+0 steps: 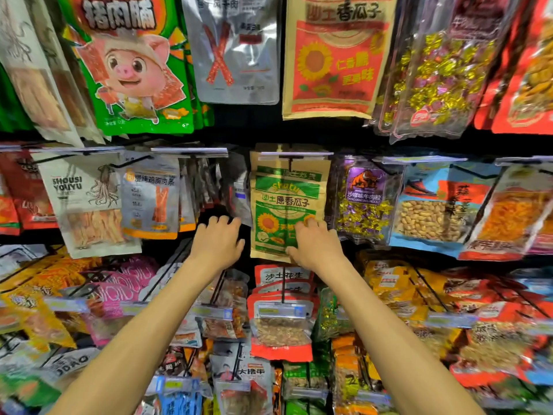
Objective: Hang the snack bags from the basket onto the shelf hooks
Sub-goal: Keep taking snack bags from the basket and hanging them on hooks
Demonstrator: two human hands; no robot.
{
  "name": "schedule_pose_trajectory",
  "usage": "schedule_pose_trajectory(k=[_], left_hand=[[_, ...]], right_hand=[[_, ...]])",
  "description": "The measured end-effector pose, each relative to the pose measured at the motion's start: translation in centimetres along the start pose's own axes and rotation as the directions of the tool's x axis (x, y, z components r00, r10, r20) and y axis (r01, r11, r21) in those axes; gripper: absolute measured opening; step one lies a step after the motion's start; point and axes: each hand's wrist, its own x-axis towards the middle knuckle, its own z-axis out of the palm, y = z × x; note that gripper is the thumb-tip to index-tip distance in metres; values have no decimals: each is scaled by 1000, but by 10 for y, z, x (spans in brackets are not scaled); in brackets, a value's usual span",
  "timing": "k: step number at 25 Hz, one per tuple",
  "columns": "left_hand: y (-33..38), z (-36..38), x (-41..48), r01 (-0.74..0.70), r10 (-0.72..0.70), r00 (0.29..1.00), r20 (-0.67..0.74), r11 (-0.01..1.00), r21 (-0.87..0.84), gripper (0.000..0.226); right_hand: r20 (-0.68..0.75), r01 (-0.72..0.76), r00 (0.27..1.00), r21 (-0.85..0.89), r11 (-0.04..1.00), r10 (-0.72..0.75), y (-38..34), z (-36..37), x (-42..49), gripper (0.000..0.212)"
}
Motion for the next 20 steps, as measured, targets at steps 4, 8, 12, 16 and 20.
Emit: schedule_pose_trajectory(k=[4, 8, 12, 16, 20], left_hand=[[17, -14, 28, -38, 31, 996, -78, 994, -99, 41], [20, -6, 58, 27, -64, 995, -75, 907, -421, 44], [20, 5, 86, 27, -149, 980, -135, 761, -648, 37], [23, 11, 102, 129, -277, 954, -112, 720, -682, 49], [21, 16, 113, 125, -250, 966, -60, 661, -740, 57]], right_hand=[[-88, -38, 995, 15, 999, 39, 18, -11, 8, 56], [-192, -130, 968, 167, 977, 162, 33, -13, 26, 57], [-247, -216, 914, 379, 900, 323, 42, -14, 51, 60], [-230, -158, 902, 611, 776, 365, 43, -1, 74, 66], [-238, -120, 890, 702, 702, 390, 43, 6, 90, 85]])
